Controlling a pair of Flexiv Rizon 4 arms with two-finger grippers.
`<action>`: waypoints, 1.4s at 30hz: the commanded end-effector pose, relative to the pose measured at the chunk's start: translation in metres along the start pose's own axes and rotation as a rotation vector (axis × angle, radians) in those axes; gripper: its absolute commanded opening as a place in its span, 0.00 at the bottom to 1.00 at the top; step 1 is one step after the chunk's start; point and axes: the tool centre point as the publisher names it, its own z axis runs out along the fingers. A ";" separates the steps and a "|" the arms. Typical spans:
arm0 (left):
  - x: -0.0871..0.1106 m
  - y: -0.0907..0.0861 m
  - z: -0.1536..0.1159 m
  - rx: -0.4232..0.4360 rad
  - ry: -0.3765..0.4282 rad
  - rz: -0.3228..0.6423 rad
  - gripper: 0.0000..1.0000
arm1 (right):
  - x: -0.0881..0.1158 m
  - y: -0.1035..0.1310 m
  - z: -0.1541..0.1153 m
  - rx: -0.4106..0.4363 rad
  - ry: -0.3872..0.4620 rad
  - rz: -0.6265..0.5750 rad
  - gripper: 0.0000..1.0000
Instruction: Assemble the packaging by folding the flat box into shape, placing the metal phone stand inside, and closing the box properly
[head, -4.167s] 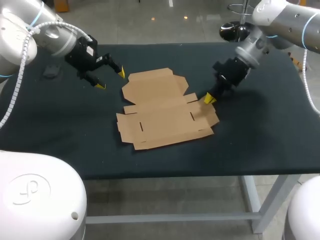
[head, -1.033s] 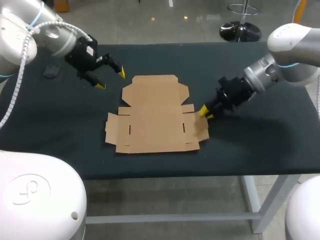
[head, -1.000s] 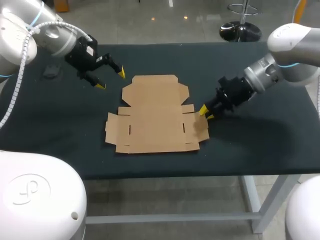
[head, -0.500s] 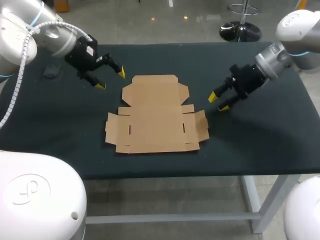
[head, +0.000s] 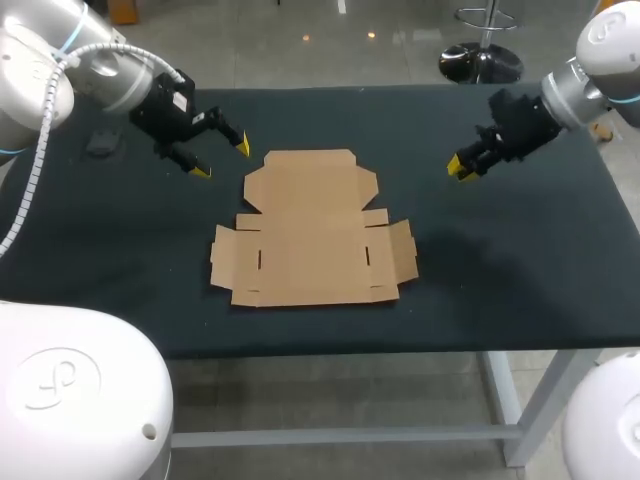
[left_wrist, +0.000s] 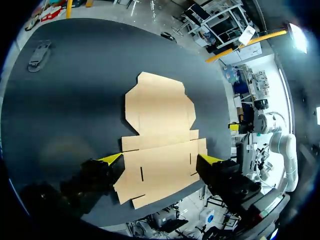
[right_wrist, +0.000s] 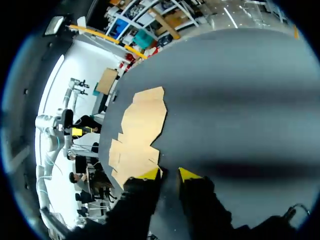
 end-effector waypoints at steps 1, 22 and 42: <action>0.001 0.000 -0.001 -0.003 -0.005 -0.001 1.00 | 0.010 0.000 -0.011 -0.087 -0.086 -0.020 0.00; 0.001 0.000 -0.001 -0.003 -0.005 -0.001 0.00 | 0.021 0.026 -0.015 -0.167 -0.151 -0.067 0.00; -0.019 0.004 0.015 0.011 0.021 0.021 0.00 | 0.018 0.024 -0.006 -0.155 -0.145 -0.057 0.00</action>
